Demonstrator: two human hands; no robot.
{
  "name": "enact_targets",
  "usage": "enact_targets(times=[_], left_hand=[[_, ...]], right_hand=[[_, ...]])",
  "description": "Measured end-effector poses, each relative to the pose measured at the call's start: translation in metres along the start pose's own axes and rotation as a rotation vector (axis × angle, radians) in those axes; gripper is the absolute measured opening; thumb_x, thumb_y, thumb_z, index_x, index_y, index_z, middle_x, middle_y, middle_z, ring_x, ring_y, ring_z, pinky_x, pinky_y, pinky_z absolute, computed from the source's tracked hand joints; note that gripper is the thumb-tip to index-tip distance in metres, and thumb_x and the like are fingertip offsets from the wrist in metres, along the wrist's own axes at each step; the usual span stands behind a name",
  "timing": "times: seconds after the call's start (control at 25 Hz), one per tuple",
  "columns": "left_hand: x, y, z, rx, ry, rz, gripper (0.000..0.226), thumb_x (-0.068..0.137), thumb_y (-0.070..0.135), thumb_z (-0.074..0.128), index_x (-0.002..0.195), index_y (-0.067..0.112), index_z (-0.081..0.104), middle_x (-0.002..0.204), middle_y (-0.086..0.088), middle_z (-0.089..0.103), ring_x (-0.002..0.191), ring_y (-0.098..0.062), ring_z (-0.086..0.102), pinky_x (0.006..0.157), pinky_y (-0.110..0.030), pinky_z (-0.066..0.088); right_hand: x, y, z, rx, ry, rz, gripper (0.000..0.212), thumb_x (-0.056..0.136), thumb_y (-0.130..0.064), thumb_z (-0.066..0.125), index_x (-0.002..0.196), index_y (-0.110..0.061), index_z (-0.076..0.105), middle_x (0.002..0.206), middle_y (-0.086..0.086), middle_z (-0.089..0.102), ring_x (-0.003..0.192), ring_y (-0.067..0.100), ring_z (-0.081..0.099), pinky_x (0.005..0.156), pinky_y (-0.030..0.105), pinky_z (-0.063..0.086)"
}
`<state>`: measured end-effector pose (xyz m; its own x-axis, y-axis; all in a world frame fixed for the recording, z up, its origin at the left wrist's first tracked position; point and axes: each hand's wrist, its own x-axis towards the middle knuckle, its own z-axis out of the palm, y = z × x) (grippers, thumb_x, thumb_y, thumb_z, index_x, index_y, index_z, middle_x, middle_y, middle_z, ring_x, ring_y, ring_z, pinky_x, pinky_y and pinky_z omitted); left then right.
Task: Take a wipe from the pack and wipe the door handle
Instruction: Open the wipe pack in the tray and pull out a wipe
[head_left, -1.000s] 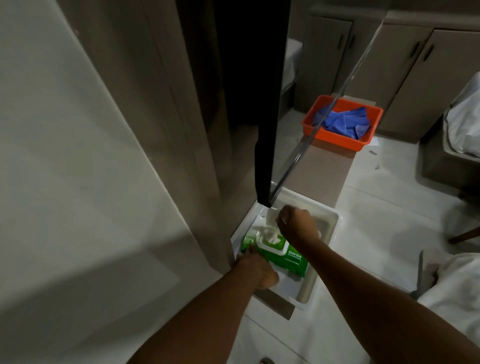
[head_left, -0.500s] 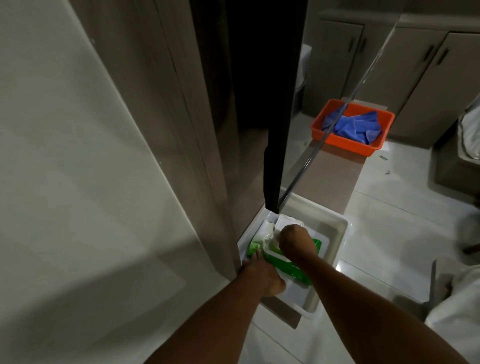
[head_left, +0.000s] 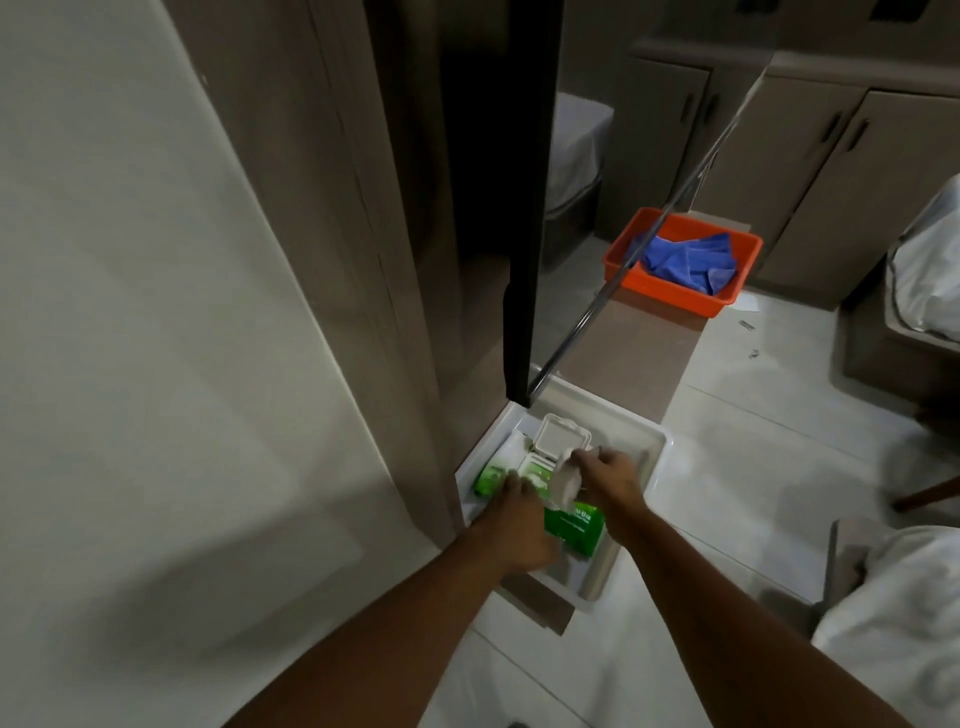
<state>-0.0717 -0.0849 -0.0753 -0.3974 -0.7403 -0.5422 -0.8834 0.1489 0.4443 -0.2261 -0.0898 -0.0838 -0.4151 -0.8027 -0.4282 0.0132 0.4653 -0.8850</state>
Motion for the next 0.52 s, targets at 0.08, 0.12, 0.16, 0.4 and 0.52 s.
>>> enact_targets(times=[0.08, 0.12, 0.16, 0.4, 0.52], left_hand=[[-0.014, 0.009, 0.003, -0.329, 0.144, 0.024, 0.073, 0.087, 0.036, 0.069, 0.148, 0.015, 0.036, 0.147, -0.008, 0.048, 0.133, -0.029, 0.05, 0.107, -0.045, 0.048], [-0.024, 0.012, 0.003, -0.44, 0.222, 0.03, 0.06, 0.088, 0.034, 0.069, 0.141, 0.017, 0.045, 0.131, -0.002, 0.058, 0.118, -0.023, 0.058, 0.097, -0.038, 0.052], [-0.036, 0.012, 0.003, -0.514, 0.296, 0.032, 0.049, 0.089, 0.031, 0.068, 0.134, 0.018, 0.052, 0.118, 0.003, 0.062, 0.106, -0.019, 0.061, 0.088, -0.032, 0.053], [-0.14, -0.036, -0.008, -0.681, 0.577, 0.052, 0.013, 0.093, 0.03, 0.069, 0.089, 0.018, 0.067, 0.079, 0.003, 0.068, 0.068, -0.014, 0.061, 0.054, -0.011, 0.045], [-0.221, -0.079, -0.001, -0.714, 0.596, 0.036, 0.023, 0.089, 0.029, 0.074, 0.101, 0.012, 0.067, 0.092, -0.006, 0.075, 0.081, -0.025, 0.07, 0.071, -0.036, 0.059]], right_hand=[[-0.017, 0.001, 0.003, 0.043, -0.022, 0.034, 0.011, 0.088, -0.016, 0.066, 0.087, -0.005, 0.065, 0.088, 0.018, 0.07, 0.08, 0.032, 0.07, 0.073, 0.047, 0.062], [-0.028, 0.001, 0.006, 0.083, -0.048, 0.041, 0.012, 0.087, -0.015, 0.067, 0.089, -0.003, 0.066, 0.089, 0.019, 0.071, 0.081, 0.033, 0.071, 0.07, 0.044, 0.062], [-0.042, 0.0, 0.009, 0.13, -0.082, 0.039, 0.014, 0.086, -0.013, 0.069, 0.091, -0.001, 0.066, 0.09, 0.02, 0.072, 0.082, 0.033, 0.071, 0.066, 0.041, 0.061], [-0.139, -0.007, 0.036, 0.277, -0.439, -0.026, 0.039, 0.07, -0.019, 0.086, 0.106, -0.015, 0.07, 0.087, 0.01, 0.077, 0.072, 0.02, 0.071, 0.06, 0.031, 0.056], [-0.205, 0.0, 0.07, 0.164, -0.641, -0.048, 0.029, 0.071, -0.017, 0.081, 0.097, -0.007, 0.075, 0.084, 0.014, 0.076, 0.068, 0.019, 0.069, 0.057, 0.028, 0.054]])
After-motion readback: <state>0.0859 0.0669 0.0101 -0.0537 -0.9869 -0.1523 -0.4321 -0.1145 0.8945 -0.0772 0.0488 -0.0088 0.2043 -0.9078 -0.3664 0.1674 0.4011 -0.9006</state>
